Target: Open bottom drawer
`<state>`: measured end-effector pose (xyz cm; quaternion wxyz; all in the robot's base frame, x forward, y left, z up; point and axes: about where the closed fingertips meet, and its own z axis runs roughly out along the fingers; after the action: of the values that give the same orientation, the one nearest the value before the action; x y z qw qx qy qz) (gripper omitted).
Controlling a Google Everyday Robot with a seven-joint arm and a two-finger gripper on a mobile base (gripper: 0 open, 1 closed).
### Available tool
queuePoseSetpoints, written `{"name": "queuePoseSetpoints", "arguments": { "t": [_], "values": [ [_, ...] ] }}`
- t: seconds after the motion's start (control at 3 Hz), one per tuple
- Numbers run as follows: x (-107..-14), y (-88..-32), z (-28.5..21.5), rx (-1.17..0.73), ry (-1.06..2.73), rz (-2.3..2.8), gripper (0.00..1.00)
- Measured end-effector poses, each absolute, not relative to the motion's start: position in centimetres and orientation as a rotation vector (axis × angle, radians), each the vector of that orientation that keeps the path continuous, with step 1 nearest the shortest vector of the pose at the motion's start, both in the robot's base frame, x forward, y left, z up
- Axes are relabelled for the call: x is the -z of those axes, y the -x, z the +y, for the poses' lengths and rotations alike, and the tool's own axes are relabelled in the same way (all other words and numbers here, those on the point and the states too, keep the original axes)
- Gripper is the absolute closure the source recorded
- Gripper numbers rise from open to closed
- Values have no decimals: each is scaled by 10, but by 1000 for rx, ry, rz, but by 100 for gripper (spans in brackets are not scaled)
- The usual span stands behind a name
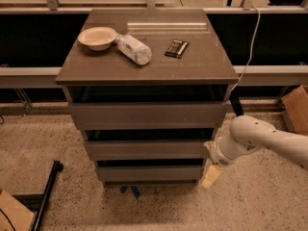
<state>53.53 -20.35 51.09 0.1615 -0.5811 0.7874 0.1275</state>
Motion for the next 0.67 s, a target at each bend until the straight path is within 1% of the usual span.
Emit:
{"name": "queuePoseSetpoints", "arguments": {
  "t": [0.33, 0.67],
  "values": [
    [-474, -541, -208, -379, 1624, 2286, 0],
    [-472, -536, -209, -374, 1626, 2291, 0]
  ]
}}
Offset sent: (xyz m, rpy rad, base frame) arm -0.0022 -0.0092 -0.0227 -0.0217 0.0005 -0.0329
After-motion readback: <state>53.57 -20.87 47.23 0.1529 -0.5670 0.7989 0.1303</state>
